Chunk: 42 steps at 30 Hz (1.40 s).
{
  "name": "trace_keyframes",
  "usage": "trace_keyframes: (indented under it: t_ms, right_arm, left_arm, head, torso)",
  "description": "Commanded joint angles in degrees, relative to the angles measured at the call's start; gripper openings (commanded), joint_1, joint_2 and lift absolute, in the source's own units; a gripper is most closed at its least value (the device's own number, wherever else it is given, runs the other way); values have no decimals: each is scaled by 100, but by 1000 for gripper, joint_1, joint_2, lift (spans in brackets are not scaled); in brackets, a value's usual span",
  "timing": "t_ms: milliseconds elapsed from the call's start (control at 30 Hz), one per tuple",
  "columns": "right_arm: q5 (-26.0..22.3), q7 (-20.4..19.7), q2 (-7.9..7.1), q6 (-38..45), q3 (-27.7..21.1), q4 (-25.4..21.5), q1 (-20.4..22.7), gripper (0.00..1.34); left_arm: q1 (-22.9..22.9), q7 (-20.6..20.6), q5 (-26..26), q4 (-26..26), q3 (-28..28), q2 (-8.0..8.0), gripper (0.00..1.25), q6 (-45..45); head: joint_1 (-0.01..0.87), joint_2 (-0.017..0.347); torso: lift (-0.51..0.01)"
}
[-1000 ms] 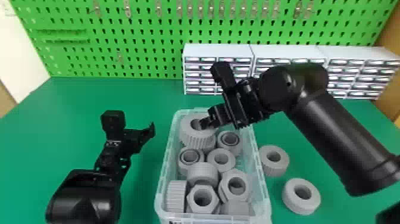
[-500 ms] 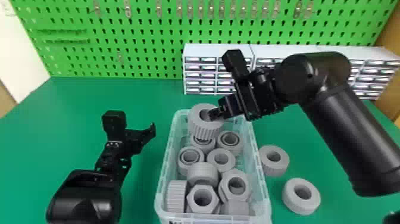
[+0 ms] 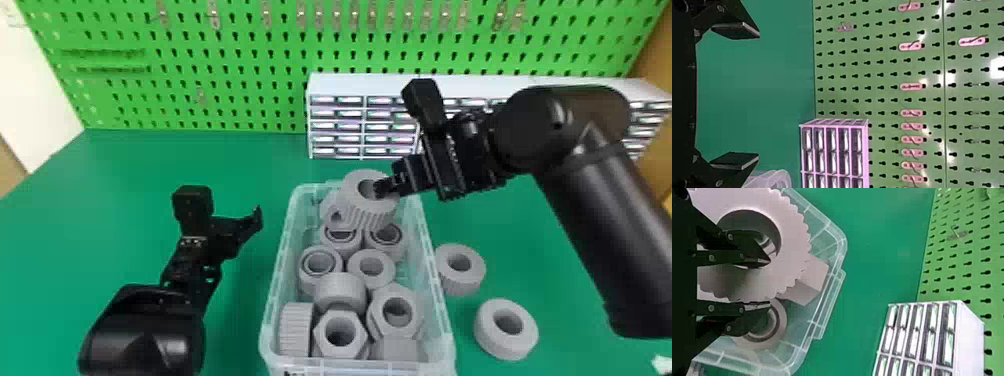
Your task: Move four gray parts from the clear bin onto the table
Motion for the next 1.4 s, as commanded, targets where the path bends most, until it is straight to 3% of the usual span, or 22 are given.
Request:
trace_keyframes:
  t_ms: [0,1367]
  right_arm:
    - [98,0,-13,68,-124,-65,37,333]
    - [1091,0,-312,946,-1952,-1023,828,333]
  left_arm:
    - [-1,0,0,8,-8,0,1066,-2]
    - [8,70,-9,8,-69,-9,1068,7]
  head:
    - [693,72]
    - [693,72]
  torso:
    - [-52]
    - [-52]
